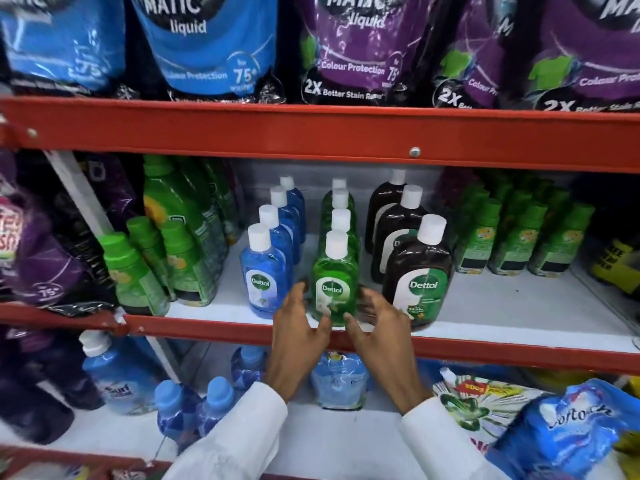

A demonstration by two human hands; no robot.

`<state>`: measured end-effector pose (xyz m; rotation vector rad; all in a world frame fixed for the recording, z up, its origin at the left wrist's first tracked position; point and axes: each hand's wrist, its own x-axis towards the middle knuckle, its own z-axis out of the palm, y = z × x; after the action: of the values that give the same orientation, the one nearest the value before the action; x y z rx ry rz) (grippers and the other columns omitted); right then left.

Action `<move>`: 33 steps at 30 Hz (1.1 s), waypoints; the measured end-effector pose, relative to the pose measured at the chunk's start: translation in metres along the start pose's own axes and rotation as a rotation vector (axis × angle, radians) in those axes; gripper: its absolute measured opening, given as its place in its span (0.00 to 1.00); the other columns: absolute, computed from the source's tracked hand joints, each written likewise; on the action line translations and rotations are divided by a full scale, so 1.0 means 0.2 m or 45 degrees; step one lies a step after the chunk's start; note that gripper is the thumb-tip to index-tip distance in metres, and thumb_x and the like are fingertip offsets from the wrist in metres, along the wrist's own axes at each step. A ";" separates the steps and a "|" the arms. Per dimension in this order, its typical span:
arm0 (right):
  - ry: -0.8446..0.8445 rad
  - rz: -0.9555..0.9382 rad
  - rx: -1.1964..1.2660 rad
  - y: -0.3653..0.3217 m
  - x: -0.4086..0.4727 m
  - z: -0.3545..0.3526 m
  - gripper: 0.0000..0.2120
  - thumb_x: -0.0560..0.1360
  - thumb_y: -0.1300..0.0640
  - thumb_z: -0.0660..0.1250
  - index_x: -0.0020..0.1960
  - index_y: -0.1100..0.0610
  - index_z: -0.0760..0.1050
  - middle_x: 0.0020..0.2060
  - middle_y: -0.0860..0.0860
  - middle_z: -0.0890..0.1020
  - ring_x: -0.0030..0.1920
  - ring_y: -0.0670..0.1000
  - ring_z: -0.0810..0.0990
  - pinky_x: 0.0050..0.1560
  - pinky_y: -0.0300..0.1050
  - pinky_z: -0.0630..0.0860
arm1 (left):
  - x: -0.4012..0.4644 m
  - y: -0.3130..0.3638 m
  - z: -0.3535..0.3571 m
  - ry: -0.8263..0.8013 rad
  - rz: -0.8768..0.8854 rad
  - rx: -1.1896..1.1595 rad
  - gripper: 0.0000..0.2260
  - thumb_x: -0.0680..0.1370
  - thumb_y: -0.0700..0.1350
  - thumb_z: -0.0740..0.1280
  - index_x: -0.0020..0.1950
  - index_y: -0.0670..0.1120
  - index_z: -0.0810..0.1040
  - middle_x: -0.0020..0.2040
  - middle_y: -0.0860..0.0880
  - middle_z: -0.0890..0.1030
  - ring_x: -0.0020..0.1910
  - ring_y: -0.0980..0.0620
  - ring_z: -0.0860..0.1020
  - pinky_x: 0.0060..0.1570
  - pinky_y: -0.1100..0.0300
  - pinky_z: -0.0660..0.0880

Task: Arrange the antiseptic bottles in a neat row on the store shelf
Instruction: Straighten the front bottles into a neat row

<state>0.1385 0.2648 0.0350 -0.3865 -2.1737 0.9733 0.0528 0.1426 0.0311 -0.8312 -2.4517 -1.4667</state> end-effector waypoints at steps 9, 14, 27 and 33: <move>-0.020 0.015 -0.050 0.02 0.03 0.02 0.15 0.76 0.62 0.70 0.62 0.58 0.79 0.53 0.52 0.87 0.51 0.46 0.85 0.56 0.30 0.76 | 0.04 -0.05 0.01 -0.045 0.091 -0.162 0.15 0.74 0.41 0.73 0.59 0.49 0.76 0.50 0.54 0.85 0.47 0.66 0.82 0.50 0.72 0.77; 0.039 0.065 -0.036 0.02 0.02 0.03 0.16 0.76 0.64 0.70 0.63 0.58 0.78 0.52 0.52 0.87 0.48 0.46 0.86 0.56 0.33 0.79 | 0.04 -0.06 0.01 -0.054 0.087 -0.195 0.16 0.73 0.43 0.75 0.60 0.48 0.78 0.47 0.59 0.82 0.45 0.73 0.79 0.47 0.78 0.73; 0.573 0.006 0.087 -0.12 -0.11 0.09 0.11 0.70 0.66 0.75 0.50 0.57 0.79 0.41 0.50 0.82 0.40 0.50 0.80 0.43 0.48 0.80 | -0.09 -0.05 -0.23 0.373 0.149 -0.218 0.09 0.73 0.38 0.72 0.50 0.50 0.82 0.47 0.54 0.85 0.46 0.58 0.82 0.50 0.69 0.76; 0.089 -0.046 0.081 -0.25 -0.03 0.36 0.18 0.74 0.59 0.73 0.63 0.56 0.78 0.54 0.50 0.86 0.50 0.48 0.84 0.56 0.39 0.80 | 0.08 -0.27 -0.44 0.322 0.003 -0.089 0.23 0.70 0.44 0.69 0.65 0.45 0.73 0.61 0.46 0.80 0.56 0.48 0.79 0.59 0.54 0.76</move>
<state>0.0927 0.1902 0.0355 -0.3445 -2.0747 0.9917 -0.0016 0.0546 0.0413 -0.6170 -2.2251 -1.5586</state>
